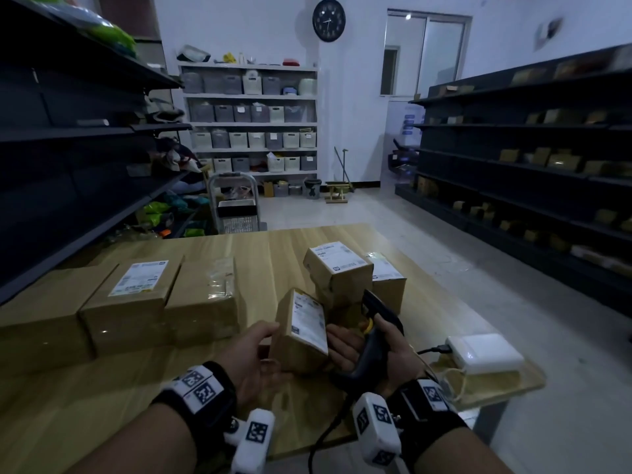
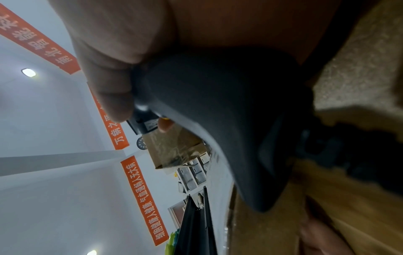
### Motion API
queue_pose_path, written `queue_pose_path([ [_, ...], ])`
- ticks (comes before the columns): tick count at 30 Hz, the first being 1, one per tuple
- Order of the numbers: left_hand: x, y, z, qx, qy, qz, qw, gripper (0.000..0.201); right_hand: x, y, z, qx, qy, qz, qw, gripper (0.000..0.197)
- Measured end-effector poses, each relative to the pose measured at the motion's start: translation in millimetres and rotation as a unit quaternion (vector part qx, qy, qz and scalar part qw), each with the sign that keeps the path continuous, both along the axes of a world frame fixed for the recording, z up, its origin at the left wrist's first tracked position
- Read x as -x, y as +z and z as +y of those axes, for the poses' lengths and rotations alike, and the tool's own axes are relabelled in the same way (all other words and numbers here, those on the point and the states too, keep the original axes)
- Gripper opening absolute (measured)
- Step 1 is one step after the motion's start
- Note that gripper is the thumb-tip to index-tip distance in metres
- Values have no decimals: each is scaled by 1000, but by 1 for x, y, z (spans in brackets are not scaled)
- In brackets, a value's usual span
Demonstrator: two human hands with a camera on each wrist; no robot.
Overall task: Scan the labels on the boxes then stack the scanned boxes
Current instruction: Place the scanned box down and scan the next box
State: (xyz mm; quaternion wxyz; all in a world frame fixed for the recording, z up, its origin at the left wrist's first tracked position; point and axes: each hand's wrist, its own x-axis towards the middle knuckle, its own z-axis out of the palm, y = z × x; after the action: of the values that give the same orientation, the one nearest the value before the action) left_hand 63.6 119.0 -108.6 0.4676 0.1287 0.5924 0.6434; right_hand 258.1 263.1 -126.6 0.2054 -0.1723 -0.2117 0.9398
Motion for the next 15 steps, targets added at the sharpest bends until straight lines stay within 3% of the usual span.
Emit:
queue_pose_path([
  [3, 7, 3, 7, 24, 30, 65, 997, 44, 0, 1, -1, -14, 11, -6, 1000, 131],
  [6, 9, 7, 17, 59, 46, 107, 992, 28, 1, -1, 0, -11, -20, -4, 1000, 121],
  [9, 14, 11, 35, 77, 55, 130, 987, 25, 1, -5, 6, 27, -45, 5, 999, 84],
  [12, 25, 11, 56, 99, 60, 154, 981, 34, -1, -1, 3, 8, -55, -7, 998, 44],
  [15, 30, 10, 74, 113, 68, 173, 976, 37, -3, 3, -1, -4, -66, -9, 998, 41],
])
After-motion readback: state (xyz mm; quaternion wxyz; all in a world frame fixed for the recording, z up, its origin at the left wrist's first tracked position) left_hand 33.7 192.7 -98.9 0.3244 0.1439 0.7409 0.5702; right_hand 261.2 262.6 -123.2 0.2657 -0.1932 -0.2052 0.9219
